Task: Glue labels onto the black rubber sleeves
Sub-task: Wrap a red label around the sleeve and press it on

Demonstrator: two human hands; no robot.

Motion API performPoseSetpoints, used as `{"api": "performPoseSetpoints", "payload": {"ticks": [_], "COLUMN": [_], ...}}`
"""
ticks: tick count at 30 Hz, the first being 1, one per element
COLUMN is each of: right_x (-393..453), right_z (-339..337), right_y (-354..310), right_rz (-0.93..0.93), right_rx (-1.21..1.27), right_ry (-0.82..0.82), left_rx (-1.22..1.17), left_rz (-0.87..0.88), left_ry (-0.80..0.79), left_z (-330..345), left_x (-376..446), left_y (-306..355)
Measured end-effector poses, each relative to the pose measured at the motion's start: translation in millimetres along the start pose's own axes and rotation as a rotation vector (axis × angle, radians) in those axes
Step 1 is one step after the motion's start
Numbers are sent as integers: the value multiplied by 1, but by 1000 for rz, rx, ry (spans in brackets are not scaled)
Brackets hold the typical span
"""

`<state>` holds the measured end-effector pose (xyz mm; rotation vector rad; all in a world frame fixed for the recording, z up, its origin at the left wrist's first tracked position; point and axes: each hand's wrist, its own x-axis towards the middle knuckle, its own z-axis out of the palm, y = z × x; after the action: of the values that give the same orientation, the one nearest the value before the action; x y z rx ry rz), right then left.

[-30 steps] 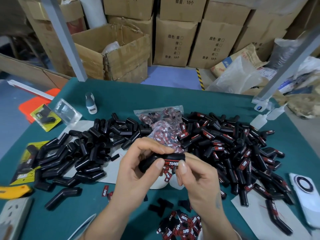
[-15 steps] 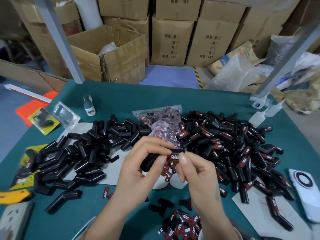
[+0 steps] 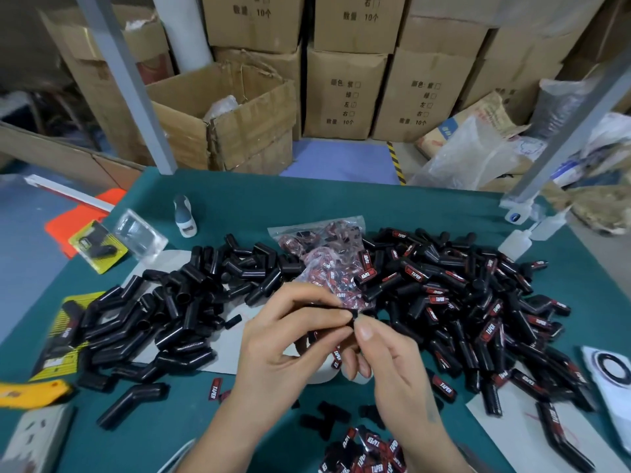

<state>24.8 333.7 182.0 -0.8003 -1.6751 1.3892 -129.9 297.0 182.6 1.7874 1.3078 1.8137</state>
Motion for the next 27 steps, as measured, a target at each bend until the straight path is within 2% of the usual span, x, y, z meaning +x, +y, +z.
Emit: {"api": "performPoseSetpoints", "payload": {"ticks": [5,11,19,21,25,27], "right_x": [-1,2,4,5,5,5], "right_z": [-2,-7,-10,-10,-10,-11], "right_y": [1,3,6,6,5,5], "right_rz": [19,35,63,74,45,13], "right_rx": [0,61,127,122,102,77], "right_ry": [-14,30,16,24,51,61], "left_rx": [6,-65,-69,-51,-252,-242], "left_rz": [5,-89,-124,-120,-211,-196], "left_ry": [-20,-48,-175,-176,-108,-80], "left_z": [-6,-8,-19,-17,-10,-7], "left_x": [0,-1,-1,0,-3,-4], "left_y": [-2,-2,-6,-7,-7,-6]}}
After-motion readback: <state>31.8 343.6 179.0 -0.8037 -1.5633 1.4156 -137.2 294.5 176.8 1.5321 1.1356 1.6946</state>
